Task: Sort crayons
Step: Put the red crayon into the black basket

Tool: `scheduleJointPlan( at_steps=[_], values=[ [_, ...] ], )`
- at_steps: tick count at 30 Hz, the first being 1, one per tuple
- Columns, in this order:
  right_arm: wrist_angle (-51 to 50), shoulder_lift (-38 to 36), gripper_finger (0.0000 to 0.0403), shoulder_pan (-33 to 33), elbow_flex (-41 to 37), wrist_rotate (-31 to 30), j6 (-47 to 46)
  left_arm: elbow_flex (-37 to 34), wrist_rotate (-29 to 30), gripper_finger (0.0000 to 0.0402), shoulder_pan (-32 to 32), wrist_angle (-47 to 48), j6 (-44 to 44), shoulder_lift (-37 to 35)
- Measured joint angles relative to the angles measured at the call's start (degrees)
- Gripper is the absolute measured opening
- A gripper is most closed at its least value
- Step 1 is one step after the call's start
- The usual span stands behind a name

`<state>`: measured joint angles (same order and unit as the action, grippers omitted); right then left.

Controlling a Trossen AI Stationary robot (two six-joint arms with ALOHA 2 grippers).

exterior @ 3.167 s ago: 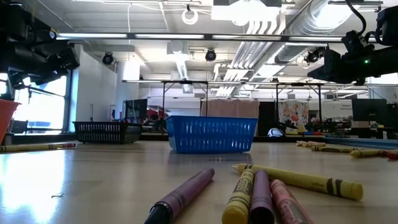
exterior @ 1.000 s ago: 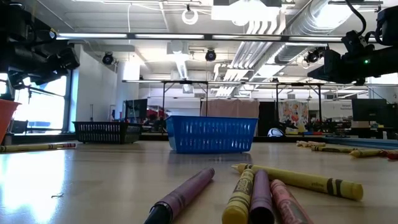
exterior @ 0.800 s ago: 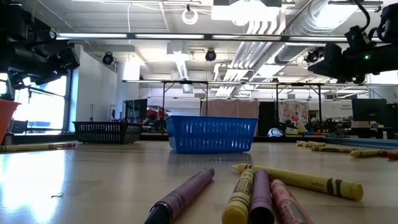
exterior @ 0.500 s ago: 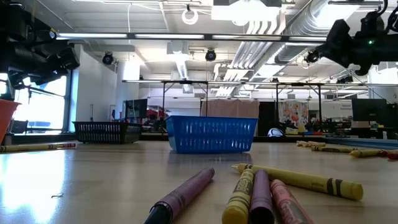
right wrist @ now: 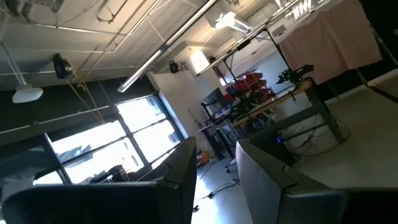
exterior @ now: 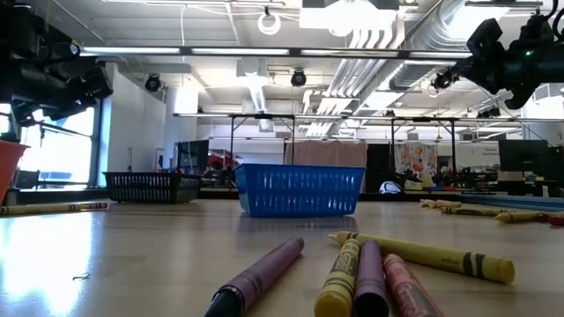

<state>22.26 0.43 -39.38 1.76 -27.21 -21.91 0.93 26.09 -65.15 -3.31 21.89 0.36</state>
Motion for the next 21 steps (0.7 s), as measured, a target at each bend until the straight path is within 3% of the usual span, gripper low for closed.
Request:
scheduleJointPlan(
  at_steps=[5,14,17,21],
  values=[
    [1.4,0.0,0.0099,0.0,0.0,0.6,1.5,0.0,0.0,0.0104,0.0,0.0,0.0,0.0],
    [4.3,0.3,0.0099,0.0,0.1,3.5,-8.9,0.0,0.0,0.0104,0.0,0.0,0.0,0.0],
    [-1.3,2.3,0.0099,0.0,2.9,2.8,-9.9,0.0,0.0,0.0104,0.0,0.0,0.0,0.0],
    [-17.5,9.2,0.0099,0.0,12.8,2.2,-3.6,0.0,0.0,0.0104,0.0,0.0,0.0,0.0]
  ],
)
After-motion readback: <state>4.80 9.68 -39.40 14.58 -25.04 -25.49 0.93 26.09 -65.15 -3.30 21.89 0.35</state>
